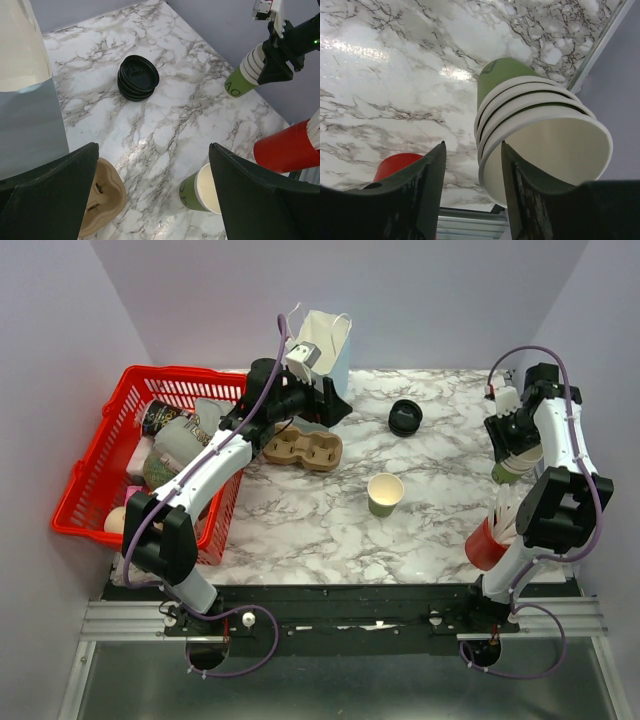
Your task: Pack the takeout coffee
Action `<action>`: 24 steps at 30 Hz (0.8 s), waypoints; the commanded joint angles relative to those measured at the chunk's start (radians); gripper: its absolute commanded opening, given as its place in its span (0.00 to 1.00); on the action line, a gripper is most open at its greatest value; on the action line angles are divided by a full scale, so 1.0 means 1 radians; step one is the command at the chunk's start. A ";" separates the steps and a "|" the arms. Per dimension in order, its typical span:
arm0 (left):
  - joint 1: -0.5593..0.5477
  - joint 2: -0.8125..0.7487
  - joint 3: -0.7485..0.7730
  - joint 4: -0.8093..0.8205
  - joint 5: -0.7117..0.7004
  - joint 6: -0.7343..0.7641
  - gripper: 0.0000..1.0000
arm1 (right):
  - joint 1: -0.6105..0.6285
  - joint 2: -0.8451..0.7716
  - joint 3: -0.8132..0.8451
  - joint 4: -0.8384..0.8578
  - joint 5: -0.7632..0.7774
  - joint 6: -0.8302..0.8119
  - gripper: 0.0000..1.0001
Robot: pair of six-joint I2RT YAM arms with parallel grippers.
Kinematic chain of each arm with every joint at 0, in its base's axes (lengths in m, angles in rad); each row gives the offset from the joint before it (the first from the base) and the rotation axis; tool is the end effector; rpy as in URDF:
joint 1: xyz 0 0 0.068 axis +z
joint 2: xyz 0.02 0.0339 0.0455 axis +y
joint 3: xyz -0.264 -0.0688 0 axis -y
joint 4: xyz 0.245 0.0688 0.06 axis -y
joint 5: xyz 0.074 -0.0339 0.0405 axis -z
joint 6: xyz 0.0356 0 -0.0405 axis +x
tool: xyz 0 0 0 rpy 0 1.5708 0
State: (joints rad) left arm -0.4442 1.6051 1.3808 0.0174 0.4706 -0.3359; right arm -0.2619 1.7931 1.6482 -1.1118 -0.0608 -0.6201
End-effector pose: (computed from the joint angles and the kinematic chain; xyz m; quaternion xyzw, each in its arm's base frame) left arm 0.3405 -0.1799 0.3596 0.1876 0.7459 -0.4005 0.4981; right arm 0.3513 -0.0919 0.2908 -0.1805 0.9706 -0.0396 0.1542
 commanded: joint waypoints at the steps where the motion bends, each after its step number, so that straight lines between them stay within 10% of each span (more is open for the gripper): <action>1: 0.006 0.007 0.038 -0.016 0.036 0.023 0.99 | -0.002 -0.052 0.082 -0.040 -0.049 0.052 0.59; 12: 0.006 -0.007 0.037 -0.016 0.053 0.040 0.99 | 0.338 -0.137 0.193 -0.128 -0.088 0.051 0.60; 24: 0.047 -0.143 -0.071 -0.063 0.025 0.081 0.99 | 0.546 0.283 0.599 0.029 -0.112 0.411 0.47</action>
State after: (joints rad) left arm -0.4217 1.5467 1.3483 -0.0113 0.4980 -0.2878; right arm 0.2699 1.9526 2.1113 -1.1465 -0.1490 -0.3901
